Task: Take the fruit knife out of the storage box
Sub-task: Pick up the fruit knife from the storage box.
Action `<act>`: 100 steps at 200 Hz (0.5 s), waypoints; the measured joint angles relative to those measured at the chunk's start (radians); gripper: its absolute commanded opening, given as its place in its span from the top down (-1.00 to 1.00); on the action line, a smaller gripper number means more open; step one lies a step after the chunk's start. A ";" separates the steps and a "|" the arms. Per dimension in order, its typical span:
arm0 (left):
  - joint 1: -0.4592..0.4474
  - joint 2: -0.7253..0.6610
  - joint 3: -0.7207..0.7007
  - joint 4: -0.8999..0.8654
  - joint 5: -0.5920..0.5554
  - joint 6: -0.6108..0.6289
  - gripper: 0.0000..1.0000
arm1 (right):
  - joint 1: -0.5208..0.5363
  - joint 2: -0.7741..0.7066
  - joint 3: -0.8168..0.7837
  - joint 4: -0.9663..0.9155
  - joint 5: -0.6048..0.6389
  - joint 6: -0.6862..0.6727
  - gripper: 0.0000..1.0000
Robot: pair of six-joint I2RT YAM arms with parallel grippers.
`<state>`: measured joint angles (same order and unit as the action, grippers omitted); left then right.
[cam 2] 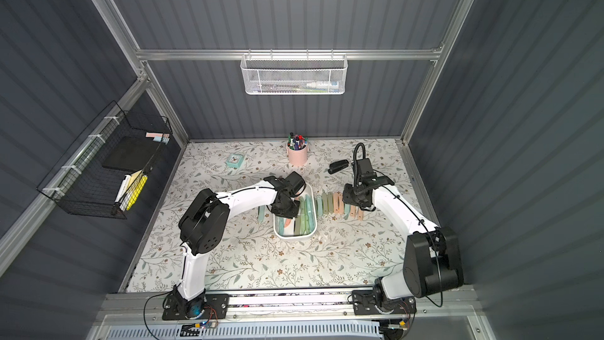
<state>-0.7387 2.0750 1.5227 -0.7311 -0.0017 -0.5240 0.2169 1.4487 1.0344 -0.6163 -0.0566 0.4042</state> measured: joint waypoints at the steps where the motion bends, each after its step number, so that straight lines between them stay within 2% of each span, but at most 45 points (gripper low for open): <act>1: 0.000 0.000 0.000 0.000 0.000 0.000 0.56 | 0.000 0.000 0.000 0.000 0.000 0.000 0.20; 38: 0.000 -0.035 -0.002 -0.002 -0.004 0.000 0.57 | 0.000 0.000 0.000 0.000 0.000 0.000 0.20; 100: 0.000 -0.227 -0.023 -0.013 -0.006 0.000 0.56 | 0.000 0.000 0.000 0.004 -0.001 0.004 0.20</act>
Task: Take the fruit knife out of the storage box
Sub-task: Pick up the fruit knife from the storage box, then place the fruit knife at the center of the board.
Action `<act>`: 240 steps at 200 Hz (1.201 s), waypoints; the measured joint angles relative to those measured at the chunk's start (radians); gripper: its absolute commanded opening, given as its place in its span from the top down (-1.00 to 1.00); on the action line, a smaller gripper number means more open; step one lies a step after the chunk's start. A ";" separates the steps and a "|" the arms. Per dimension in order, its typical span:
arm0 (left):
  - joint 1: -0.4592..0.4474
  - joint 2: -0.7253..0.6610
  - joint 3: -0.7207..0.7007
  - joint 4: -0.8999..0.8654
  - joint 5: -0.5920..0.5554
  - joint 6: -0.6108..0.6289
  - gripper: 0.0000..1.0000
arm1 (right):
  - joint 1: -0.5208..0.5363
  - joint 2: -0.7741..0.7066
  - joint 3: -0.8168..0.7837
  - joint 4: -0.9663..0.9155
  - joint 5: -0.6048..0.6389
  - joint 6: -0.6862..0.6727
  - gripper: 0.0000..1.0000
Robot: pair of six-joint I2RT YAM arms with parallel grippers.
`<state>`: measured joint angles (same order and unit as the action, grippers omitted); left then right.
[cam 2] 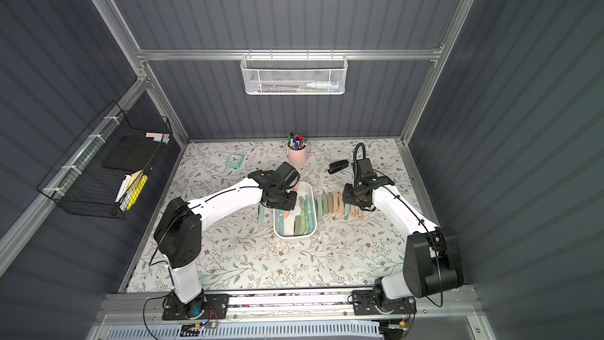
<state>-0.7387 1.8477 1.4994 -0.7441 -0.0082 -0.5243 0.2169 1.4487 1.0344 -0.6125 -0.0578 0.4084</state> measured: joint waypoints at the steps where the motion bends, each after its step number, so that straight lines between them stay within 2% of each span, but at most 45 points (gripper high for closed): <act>1: 0.000 -0.002 0.000 0.000 0.000 0.000 0.56 | 0.000 0.000 0.000 0.000 0.000 0.000 0.20; 42: 0.042 -0.087 -0.074 -0.016 0.002 -0.006 0.54 | 0.000 0.002 0.000 0.007 -0.004 0.003 0.21; 95: 0.252 -0.206 -0.268 -0.027 0.006 -0.004 0.54 | 0.013 0.008 0.000 0.020 -0.014 0.002 0.21; 120: 0.304 -0.215 -0.328 -0.002 0.019 0.006 0.54 | 0.021 0.026 0.000 0.021 -0.020 0.002 0.21; 152: 0.333 -0.189 -0.366 0.048 0.049 0.016 0.56 | 0.027 0.048 0.000 0.021 -0.023 0.002 0.21; 214: 0.335 -0.068 -0.366 0.107 0.068 0.024 0.57 | 0.029 0.049 0.008 0.021 -0.024 0.002 0.20; 226: 0.335 -0.063 -0.366 0.108 0.068 0.024 0.53 | 0.029 0.049 0.008 0.021 -0.024 0.002 0.20; 240: 0.335 -0.063 -0.366 0.108 0.066 0.024 0.40 | 0.029 0.049 0.008 0.021 -0.024 0.002 0.20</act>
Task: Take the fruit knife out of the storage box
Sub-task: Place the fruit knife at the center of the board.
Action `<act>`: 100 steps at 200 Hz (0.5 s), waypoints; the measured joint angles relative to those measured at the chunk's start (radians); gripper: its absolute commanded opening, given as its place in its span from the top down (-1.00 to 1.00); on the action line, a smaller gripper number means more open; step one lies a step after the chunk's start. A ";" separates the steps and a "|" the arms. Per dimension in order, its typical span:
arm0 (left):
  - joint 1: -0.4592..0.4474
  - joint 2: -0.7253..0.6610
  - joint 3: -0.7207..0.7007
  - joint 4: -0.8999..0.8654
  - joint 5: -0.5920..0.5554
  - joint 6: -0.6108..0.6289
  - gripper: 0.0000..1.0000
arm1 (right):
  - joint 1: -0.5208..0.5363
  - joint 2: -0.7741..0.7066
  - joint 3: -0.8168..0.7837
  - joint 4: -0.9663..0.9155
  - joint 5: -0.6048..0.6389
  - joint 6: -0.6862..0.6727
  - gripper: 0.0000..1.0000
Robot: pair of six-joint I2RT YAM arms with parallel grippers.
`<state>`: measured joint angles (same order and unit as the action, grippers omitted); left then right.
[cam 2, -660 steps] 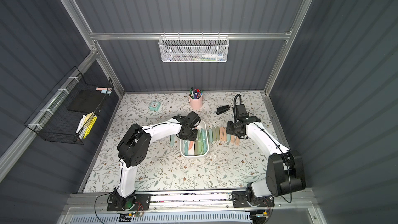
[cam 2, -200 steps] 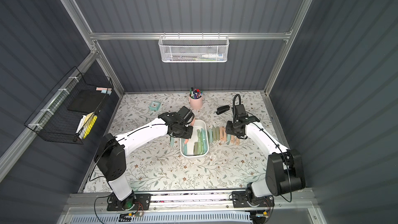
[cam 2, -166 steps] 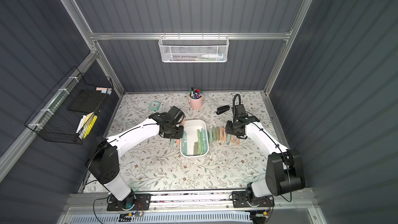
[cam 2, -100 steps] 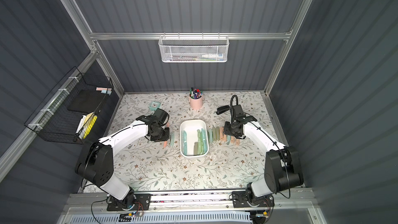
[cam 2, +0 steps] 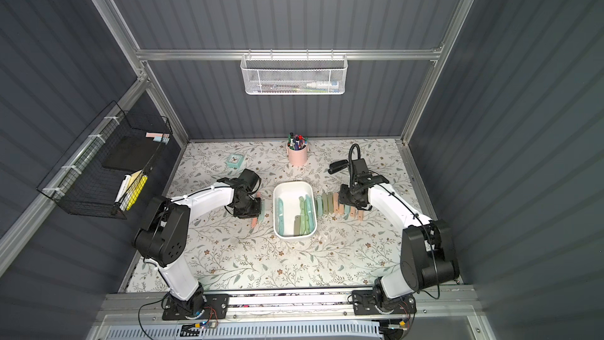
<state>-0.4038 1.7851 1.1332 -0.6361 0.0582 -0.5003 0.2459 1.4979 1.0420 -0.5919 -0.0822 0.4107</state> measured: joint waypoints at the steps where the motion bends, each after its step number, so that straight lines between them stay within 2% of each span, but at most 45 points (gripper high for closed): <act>1: 0.000 0.000 0.000 0.000 0.000 0.000 0.39 | 0.000 0.000 0.000 0.000 0.000 0.000 0.20; 100: 0.000 -0.016 0.000 -0.011 -0.024 0.000 0.32 | 0.015 0.000 0.000 0.000 0.003 0.000 0.18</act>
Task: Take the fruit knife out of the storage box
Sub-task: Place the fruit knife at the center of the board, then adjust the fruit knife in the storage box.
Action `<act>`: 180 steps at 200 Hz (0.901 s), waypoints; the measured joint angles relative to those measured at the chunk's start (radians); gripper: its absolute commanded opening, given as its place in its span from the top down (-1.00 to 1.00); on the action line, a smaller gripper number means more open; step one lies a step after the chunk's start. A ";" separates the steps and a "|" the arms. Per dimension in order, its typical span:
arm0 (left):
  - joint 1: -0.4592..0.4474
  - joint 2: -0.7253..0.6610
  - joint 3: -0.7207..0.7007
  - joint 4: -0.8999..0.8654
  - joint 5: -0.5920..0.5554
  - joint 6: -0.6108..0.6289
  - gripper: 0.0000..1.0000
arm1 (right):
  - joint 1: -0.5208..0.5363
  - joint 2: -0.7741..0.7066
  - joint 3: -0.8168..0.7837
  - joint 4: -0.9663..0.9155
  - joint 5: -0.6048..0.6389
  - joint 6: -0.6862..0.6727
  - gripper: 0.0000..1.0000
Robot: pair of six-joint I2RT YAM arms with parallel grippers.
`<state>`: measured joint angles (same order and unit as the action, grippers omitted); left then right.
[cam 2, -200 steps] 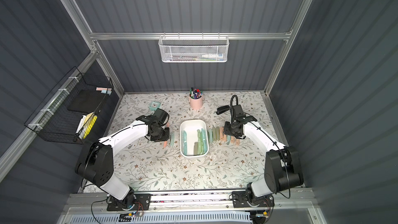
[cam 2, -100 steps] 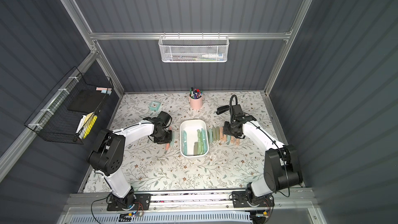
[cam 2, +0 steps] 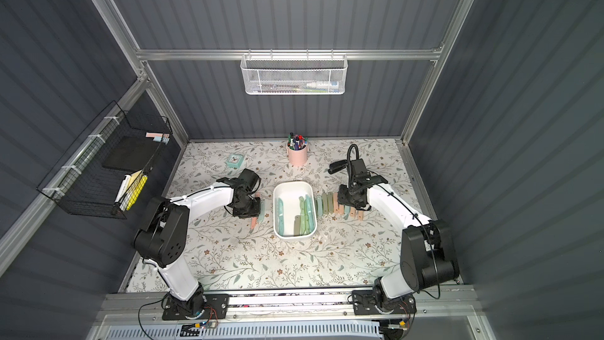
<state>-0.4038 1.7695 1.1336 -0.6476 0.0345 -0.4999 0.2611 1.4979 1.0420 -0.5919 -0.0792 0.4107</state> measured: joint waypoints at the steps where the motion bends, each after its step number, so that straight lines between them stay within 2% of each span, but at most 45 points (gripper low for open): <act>1: 0.000 -0.001 0.000 0.000 0.000 0.000 0.32 | 0.000 0.000 0.000 0.000 0.000 0.000 0.18; 35: 0.000 -0.035 0.028 -0.022 -0.003 0.011 0.16 | 0.002 0.000 0.000 0.000 0.000 0.000 0.16; 55: 0.000 -0.058 0.048 -0.022 -0.004 0.032 -0.16 | 0.006 0.000 0.000 0.000 0.000 0.000 0.14; 80: 0.000 -0.104 0.048 -0.014 0.003 0.060 -0.79 | 0.025 -0.008 0.000 0.003 -0.005 -0.001 0.02; 92: 0.000 -0.133 0.042 0.003 0.010 0.073 -0.98 | 0.045 -0.015 0.000 0.011 -0.011 -0.005 -0.06; 137: 0.000 -0.224 -0.016 0.066 0.048 0.094 -0.99 | 0.182 -0.027 0.032 0.055 -0.077 -0.011 -0.31; 161: 0.000 -0.229 -0.026 0.068 0.061 0.094 -0.99 | 0.279 -0.003 0.102 0.058 -0.090 -0.006 -0.30; 180: -0.001 -0.230 -0.032 0.068 0.075 0.094 -0.99 | 0.346 0.074 0.194 0.054 -0.101 0.007 -0.18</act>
<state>-0.4046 1.5394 1.1019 -0.5800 0.1097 -0.4057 0.6067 1.5723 1.2362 -0.5381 -0.1806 0.4179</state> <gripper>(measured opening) 0.994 0.616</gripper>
